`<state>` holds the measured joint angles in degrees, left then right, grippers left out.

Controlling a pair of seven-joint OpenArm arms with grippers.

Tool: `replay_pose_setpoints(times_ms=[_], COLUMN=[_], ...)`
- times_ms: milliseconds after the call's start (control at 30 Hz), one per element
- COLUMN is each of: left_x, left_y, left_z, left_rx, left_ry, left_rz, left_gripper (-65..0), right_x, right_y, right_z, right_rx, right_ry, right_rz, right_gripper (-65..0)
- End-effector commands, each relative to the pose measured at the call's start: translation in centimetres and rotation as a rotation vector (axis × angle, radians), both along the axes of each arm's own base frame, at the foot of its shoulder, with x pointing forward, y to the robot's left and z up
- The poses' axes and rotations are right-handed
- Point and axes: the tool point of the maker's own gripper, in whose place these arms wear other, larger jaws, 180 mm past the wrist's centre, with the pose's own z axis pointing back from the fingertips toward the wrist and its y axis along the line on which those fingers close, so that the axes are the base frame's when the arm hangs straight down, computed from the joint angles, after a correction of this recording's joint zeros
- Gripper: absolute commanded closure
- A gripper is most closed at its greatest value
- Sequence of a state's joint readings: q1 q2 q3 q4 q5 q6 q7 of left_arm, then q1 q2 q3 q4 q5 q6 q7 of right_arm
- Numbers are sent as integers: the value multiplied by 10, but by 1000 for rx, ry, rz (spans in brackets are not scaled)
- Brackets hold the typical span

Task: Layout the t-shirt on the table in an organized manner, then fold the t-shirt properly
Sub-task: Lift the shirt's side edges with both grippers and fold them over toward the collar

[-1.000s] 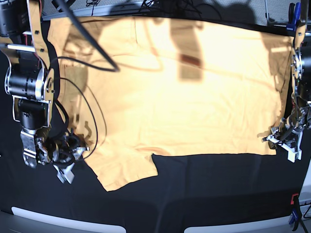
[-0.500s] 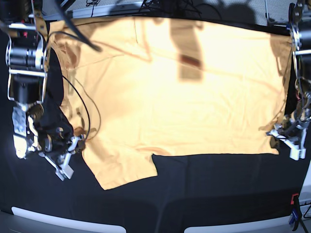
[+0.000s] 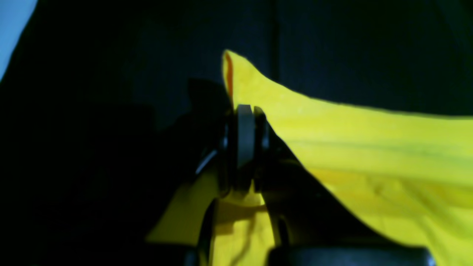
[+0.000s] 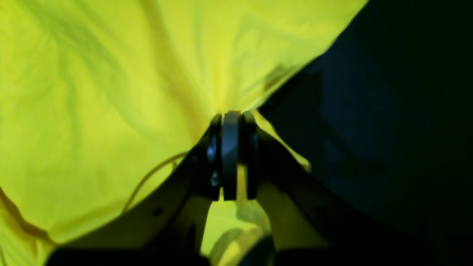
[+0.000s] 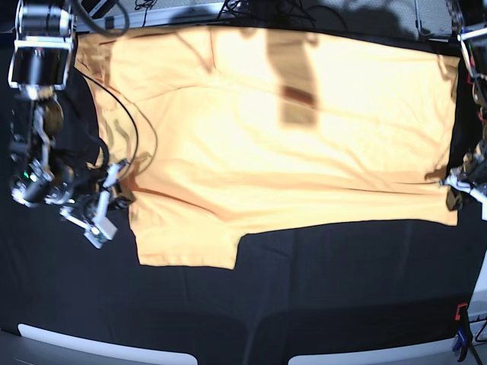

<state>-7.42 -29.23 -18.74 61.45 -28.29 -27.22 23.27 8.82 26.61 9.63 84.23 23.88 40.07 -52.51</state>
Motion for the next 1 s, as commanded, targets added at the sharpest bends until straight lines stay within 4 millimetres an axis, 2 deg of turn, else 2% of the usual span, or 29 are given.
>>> replay_pose_setpoints(times_ms=[0, 267, 500, 600, 800, 967], left_x=[8, -21, -49, -65, -94, -114], left_y=[7, -8, 11, 12, 19, 18], left_z=[23, 26, 32, 33, 18, 3], left_rx=[24, 80, 49, 38, 53, 53], left_ry=[-62, -58, -39, -25, 35, 92], left_rz=[-5, -67, -9, -28, -17, -21], left_gripper=[0, 0, 0, 0, 0, 0], right_x=[6, -41, -79, -96, -125, -138], right_y=[-8, -24, -41, -43, -44, -45], right_z=[22, 41, 56, 60, 50, 40], right_rx=[-13, -8, -37, -51, -85, -89], right_ry=[-66, -129, -159, -155, -94, -52], right_rz=[-7, -58, -111, -114, -108, -107], right_gripper=[0, 0, 0, 0, 0, 0])
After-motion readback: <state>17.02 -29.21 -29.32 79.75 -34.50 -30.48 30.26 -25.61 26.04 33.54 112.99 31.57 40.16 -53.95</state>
